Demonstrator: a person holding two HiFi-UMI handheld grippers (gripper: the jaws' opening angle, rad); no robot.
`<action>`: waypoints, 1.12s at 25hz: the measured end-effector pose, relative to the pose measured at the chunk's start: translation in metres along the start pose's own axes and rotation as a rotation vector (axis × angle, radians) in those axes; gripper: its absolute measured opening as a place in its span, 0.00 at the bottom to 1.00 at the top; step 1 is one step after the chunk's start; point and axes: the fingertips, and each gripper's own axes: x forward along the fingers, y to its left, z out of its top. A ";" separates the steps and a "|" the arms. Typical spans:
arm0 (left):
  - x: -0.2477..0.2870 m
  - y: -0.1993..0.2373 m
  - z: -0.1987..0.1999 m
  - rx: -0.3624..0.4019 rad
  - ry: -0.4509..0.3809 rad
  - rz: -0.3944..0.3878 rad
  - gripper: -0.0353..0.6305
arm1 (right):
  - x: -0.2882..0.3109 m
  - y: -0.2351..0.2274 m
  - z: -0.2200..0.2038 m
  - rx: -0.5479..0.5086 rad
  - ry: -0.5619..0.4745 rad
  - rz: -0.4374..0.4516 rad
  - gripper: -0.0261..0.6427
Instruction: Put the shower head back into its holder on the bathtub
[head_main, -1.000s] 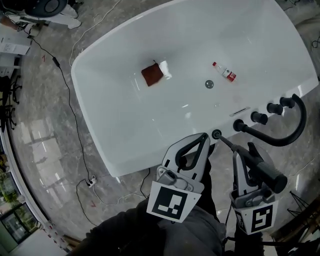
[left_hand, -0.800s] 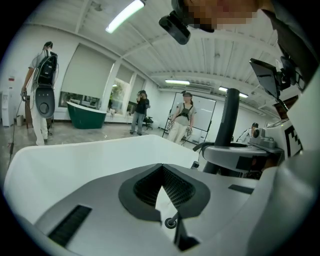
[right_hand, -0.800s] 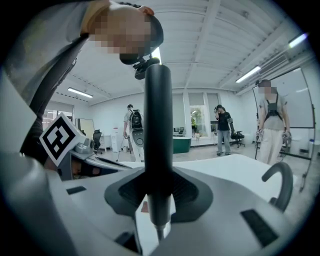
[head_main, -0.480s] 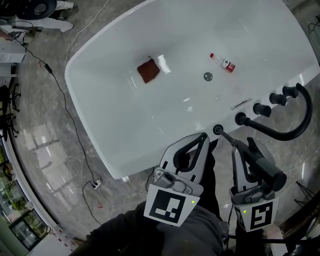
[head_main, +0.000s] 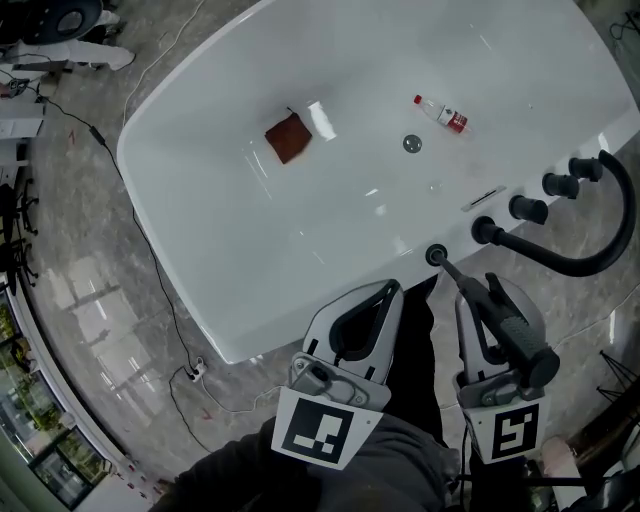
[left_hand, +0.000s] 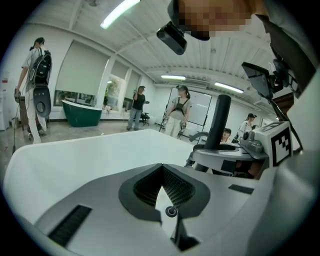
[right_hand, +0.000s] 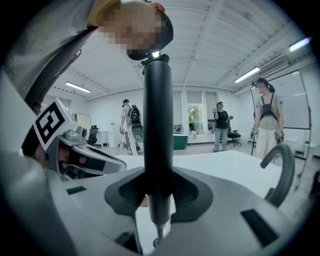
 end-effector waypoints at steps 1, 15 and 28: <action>-0.001 0.001 -0.004 0.000 0.009 -0.001 0.06 | 0.000 -0.001 -0.003 0.002 0.002 -0.005 0.23; -0.004 0.008 -0.038 -0.042 0.075 0.008 0.06 | 0.012 -0.004 -0.045 0.033 0.032 -0.030 0.23; 0.003 0.008 -0.053 -0.045 0.089 0.000 0.06 | 0.023 -0.007 -0.075 0.043 0.060 -0.022 0.23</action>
